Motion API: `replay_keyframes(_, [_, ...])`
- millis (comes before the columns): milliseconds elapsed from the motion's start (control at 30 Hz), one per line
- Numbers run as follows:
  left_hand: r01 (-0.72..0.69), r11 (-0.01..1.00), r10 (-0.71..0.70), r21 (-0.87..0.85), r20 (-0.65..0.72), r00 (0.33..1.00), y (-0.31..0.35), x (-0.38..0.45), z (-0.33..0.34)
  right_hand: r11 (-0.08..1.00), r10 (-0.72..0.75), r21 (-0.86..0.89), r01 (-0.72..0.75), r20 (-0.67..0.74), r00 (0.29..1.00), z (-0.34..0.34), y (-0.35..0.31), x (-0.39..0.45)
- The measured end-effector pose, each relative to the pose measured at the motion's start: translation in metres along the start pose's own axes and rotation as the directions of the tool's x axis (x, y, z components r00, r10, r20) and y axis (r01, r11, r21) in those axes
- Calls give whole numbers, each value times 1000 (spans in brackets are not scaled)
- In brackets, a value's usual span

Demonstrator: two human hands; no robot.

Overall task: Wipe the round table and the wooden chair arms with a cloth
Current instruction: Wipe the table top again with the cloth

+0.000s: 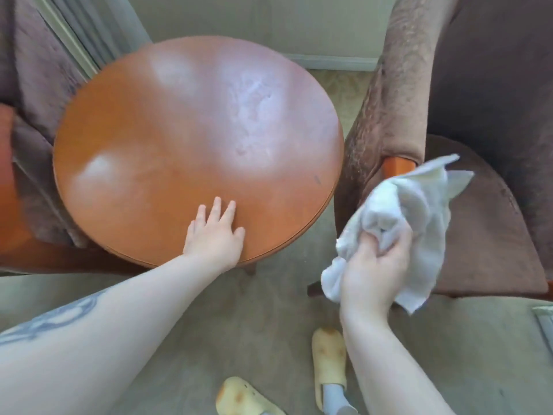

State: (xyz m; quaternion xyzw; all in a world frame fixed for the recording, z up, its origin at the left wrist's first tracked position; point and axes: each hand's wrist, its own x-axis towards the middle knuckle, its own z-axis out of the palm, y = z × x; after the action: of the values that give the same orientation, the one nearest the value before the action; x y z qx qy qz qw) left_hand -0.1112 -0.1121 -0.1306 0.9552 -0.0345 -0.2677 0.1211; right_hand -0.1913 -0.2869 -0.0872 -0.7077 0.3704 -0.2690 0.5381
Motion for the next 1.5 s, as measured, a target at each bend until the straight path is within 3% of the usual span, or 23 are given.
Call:
replay_keyframes(67, [67, 997, -70, -37, -75, 995, -29, -1, 7, 941, -114, -287, 182, 236, 965, 38, -4, 0])
replay_keyframes(133, [156, 985, -166, -79, -148, 975, -64, -3, 9, 718, -36, -511, 472, 650, 759, 88, -4, -7])
replay_keyframes(200, [245, 962, -266, -123, -194, 944, -99, -5, 7, 440, 17, -384, 812, 907, 420, 117, 10, -24])
replay_keyframes(267, [287, 948, -311, -137, -208, 927, -133, -2, 0, 300, 7, -112, 947, 993, 115, 120, 27, -22])
replay_keyframes(333, [294, 949, -312, -110, -217, 925, -162, 5, -12, 221, 17, 75, 972, 997, -81, 121, 31, 10])
replay_keyframes(400, [297, 948, -316, -119, -201, 927, -179, 15, -27, 129, 102, 163, 978, 979, -176, 133, 26, 51])
replay_keyframes(467, [293, 938, -324, -187, -166, 931, -188, 25, -38, 107, 139, 49, 993, 988, -64, 154, 23, 72])
replay_keyframes(567, [326, 918, -343, -226, -39, 939, -186, 33, -38, 246, 63, -370, 896, 928, 366, 203, 25, 53])
replay_keyframes(633, [374, 906, -371, -200, 54, 927, -184, 36, -36, 309, 18, -572, 760, 803, 596, 244, 22, 31])
replay_keyframes(700, [390, 901, -371, -190, 129, 920, -183, 35, -42, 345, -8, -678, 650, 690, 724, 278, 11, 11])
replay_keyframes(767, [377, 905, -343, -197, 185, 921, -182, 30, -47, 393, -36, -672, 628, 671, 741, 295, -1, -10])
replay_keyframes(800, [375, 905, -337, -200, 200, 920, -182, 28, -48, 410, -101, -598, 689, 720, 686, 295, -1, -21])
replay_keyframes(833, [380, 904, -343, -195, 199, 918, -182, 28, -47, 405, -184, -459, 791, 806, 562, 288, 5, -32])
replay_keyframes(933, [375, 927, -361, -35, 198, 911, -179, 33, -44, 201, -273, 170, 965, 956, -112, 234, 28, -38])
replay_keyframes(1000, [394, 919, -376, -25, 244, 894, -174, 32, -47, 57, -222, 475, 878, 864, -452, 214, 34, -2])
replay_keyframes(1067, [435, 897, -402, -84, 256, 879, -170, 31, -50, -47, -163, 629, 776, 762, -627, 226, 28, 44])
replay_keyframes(1100, [423, 901, -393, -95, 229, 890, -169, 31, -53, -62, -117, 656, 752, 744, -658, 240, 21, 62])
replay_keyframes(1133, [397, 913, -375, -90, 193, 906, -170, 35, -58, -55, -79, 646, 762, 758, -648, 259, 12, 73])
replay_keyframes(1200, [339, 936, -327, -95, 121, 937, -179, 54, -75, -17, -68, 508, 861, 859, -508, 305, -3, 71])
replay_keyframes(1233, [321, 943, -313, -88, 90, 945, -185, 70, -87, 30, -87, 376, 926, 924, -372, 329, -8, 60])
replay_keyframes(1333, [278, 958, -275, -66, 53, 960, -201, 114, -123, 244, -101, -160, 956, 977, 189, 406, -34, 19])
replay_keyframes(1367, [266, 962, -261, -68, 72, 963, -205, 125, -132, 298, -92, -268, 916, 947, 307, 430, -42, 11])
replay_keyframes(1500, [231, 973, -220, -23, 230, 948, -215, 141, -144, 319, -39, -404, 857, 898, 438, 474, -53, 50])
